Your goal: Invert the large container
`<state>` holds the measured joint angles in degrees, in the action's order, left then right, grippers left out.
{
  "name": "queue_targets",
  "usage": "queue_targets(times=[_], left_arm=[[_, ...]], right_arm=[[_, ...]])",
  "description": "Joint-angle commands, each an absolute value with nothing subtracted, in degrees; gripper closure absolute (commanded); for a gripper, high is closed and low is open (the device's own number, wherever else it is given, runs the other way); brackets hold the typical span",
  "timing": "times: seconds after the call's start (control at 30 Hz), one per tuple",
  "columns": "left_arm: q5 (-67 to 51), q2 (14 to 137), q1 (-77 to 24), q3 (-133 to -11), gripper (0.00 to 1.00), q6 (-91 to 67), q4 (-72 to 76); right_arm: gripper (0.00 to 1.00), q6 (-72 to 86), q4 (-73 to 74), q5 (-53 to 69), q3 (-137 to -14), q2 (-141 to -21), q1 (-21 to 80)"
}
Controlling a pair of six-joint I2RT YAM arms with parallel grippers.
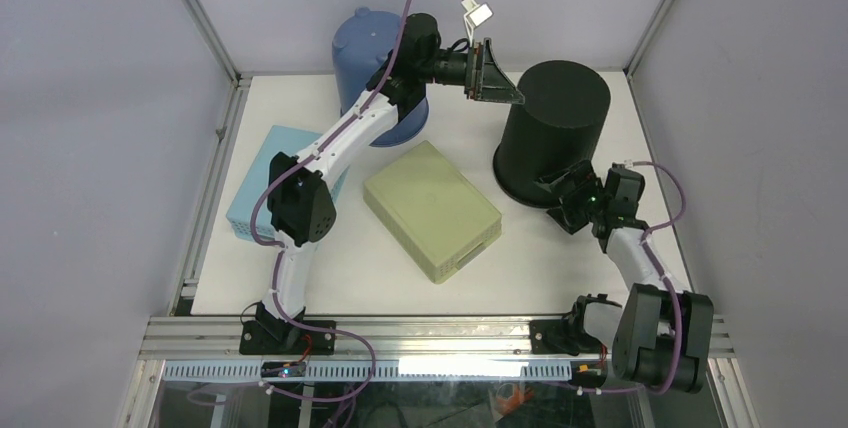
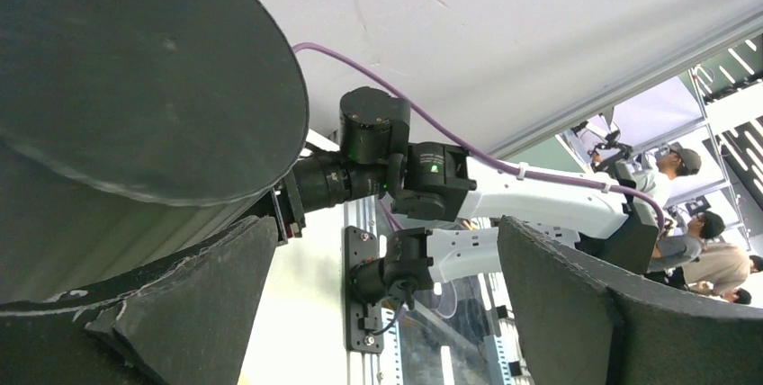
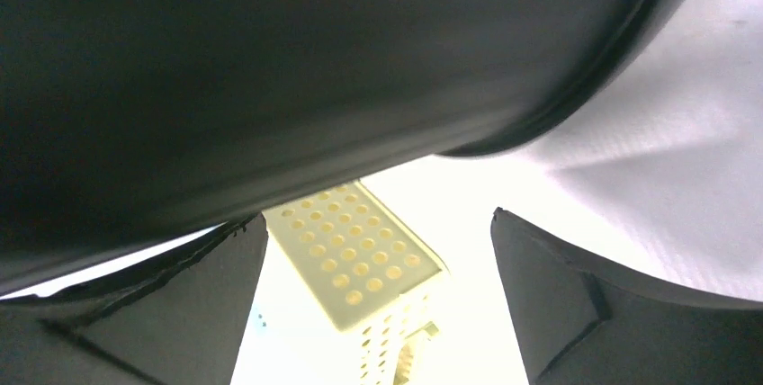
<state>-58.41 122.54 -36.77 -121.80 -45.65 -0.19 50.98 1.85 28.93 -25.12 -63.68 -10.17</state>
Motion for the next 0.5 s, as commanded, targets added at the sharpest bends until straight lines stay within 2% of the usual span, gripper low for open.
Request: queue_targets(times=[0.0,0.13,0.23,0.37,0.47], left_arm=[[-56.2,117.1,-37.2,-124.0,0.01,-43.3,-2.9],[-47.6,112.6,-37.2,-124.2,0.01,-32.6,-17.8],[-31.4,106.8,-37.2,-123.4,0.01,-22.2,-33.4],[-11.5,96.2,-37.1,-113.4,0.01,-16.2,-40.4],[-0.8,87.9,-37.1,-102.8,0.01,-15.2,-41.4]], right_arm=[[0.01,45.3,13.9,19.9,-30.0,-59.7,-9.9],[0.01,37.5,29.1,12.1,-33.8,-51.9,-9.9],[0.01,33.8,40.9,4.8,-37.7,-45.1,-9.8],[0.01,32.2,48.8,3.8,-47.9,-41.3,-9.8],[0.01,30.9,54.1,-1.0,-56.7,-42.2,-9.8]])
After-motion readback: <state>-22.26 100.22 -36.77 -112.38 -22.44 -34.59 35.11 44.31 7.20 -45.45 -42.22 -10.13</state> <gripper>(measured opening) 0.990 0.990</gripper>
